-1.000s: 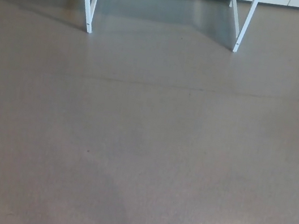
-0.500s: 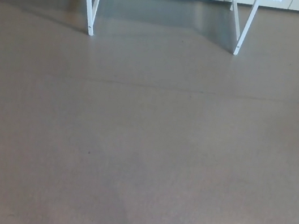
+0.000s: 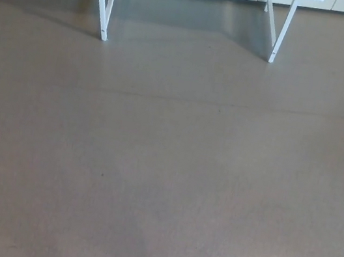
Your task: The robot walks towards a desk on which an eraser is kept on the left hand side and a container is kept on the right hand side. The robot picks up the eraser using its left hand and places it in the container.
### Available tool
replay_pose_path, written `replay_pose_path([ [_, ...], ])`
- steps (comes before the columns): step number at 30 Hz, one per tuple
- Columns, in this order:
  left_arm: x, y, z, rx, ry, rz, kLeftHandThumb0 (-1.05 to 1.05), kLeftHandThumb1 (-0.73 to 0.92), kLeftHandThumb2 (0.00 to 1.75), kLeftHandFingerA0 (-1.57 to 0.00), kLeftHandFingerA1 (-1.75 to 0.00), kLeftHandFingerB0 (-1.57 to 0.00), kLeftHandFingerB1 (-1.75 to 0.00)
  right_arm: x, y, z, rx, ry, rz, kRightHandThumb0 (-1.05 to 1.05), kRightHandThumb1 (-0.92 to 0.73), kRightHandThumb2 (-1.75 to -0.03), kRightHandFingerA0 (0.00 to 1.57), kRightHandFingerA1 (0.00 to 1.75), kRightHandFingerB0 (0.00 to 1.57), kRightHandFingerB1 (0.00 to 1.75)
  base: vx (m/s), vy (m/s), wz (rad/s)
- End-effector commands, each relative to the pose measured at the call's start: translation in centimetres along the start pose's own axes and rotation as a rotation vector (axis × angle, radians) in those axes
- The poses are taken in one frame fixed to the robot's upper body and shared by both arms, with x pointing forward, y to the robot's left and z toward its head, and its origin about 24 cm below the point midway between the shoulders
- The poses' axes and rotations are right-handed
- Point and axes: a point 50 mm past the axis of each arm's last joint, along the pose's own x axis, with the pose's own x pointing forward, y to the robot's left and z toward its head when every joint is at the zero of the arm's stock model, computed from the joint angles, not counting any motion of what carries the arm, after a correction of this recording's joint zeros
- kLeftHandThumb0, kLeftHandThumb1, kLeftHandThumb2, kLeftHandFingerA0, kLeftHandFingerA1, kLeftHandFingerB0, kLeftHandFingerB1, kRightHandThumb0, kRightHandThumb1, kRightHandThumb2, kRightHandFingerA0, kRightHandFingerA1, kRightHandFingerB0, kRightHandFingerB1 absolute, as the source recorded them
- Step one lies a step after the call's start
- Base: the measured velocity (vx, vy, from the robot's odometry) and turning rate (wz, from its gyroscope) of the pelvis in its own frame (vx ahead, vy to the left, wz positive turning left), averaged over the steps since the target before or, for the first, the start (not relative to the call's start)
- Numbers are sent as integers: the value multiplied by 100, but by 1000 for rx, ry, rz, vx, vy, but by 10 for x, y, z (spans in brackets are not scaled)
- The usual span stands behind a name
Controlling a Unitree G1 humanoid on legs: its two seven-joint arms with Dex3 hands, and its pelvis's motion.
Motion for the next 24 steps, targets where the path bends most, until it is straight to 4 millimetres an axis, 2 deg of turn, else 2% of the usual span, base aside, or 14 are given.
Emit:
replay_pose_path([
  [1, -1, 5, 6, 28, -53, 17, -47, 26, 97, -33, -113, -20, -79, 1, -7, 3, -34, -32, -17, -45, -46, -76, 55, 54, 40, 49, 0, 0, 0],
  [14, 1, 7, 7, 59, -60, 11, -48, 28, 93, -40, -109, -24, -77, 1, -4, 4, -39, -45, -14, -44, -46, -76, 56, 54, 42, 49, 5, 11, 17],
  [24, 0, 8, 8, 66, -71, 7, -50, 30, 95, -39, -108, -23, -77, 3, -3, 5, -50, -49, -13, -43, -46, -76, 57, 55, 43, 50, 81, 282, -6],
])
